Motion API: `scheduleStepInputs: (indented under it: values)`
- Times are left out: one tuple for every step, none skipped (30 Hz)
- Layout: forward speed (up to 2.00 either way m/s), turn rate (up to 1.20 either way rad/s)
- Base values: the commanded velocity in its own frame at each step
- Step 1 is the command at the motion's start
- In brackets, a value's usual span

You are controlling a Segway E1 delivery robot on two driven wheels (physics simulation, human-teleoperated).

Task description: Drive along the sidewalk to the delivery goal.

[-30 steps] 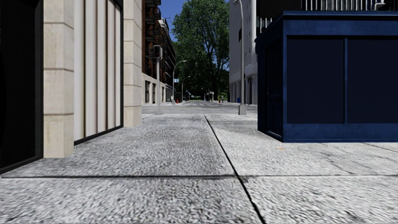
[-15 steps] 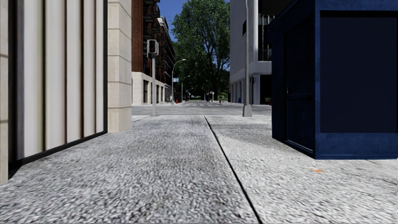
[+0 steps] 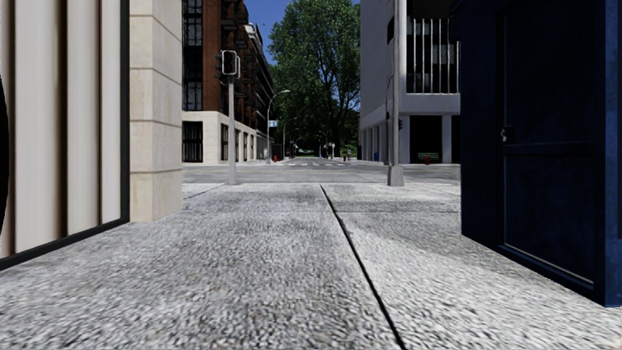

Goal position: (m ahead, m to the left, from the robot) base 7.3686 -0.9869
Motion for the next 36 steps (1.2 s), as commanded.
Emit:
scheduleStepInputs:
  values:
    - [2.0, 0.0]
    - [2.0, 0.0]
    - [2.0, 0.0]
    - [2.0, 0.0]
    - [2.0, 0.0]
    - [2.0, 0.0]
    - [2.0, 0.0]
    - [2.0, 0.0]
    - [2.0, 0.0]
    - [2.0, 0.0]
    - [2.0, 0.0]
    - [2.0, 0.0]
    - [2.0, 0.0]
    - [2.0, 0.0]
    - [2.0, 0.0]
    - [2.0, 0.0]
    - [2.0, 0.0]
    - [2.0, 0.0]
    - [2.0, 0.0]
    - [2.0, 0.0]
    - [2.0, 0.0]
    - [2.0, 0.0]
    - [2.0, 0.0]
    - [2.0, 0.0]
    - [2.0, 0.0]
    - [2.0, 0.0]
    - [2.0, 0.0]
    - [2.0, 0.0]
    - [2.0, 0.0]
    - [2.0, 0.0]
    - [2.0, 0.0]
    - [2.0, 0.0]
    - [2.0, 0.0]
    - [2.0, 0.0]
    - [2.0, 0.0]
    - [2.0, 0.0]
